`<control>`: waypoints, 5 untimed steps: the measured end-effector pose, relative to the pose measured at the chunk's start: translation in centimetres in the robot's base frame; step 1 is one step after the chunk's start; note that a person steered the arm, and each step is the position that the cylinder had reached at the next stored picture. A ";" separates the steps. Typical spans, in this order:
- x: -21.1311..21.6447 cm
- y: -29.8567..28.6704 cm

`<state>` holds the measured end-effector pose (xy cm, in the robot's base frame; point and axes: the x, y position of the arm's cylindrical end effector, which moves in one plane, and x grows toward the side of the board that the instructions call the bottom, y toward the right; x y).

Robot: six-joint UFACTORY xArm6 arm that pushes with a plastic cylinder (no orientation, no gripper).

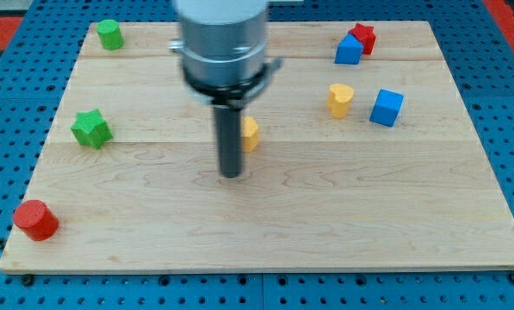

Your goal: Push the yellow hexagon close to the yellow heart

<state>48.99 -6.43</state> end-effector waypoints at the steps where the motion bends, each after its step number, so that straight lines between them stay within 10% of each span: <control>1: -4.5 -1.6; 3: -4.5 12.5; 5: -5.3 9.4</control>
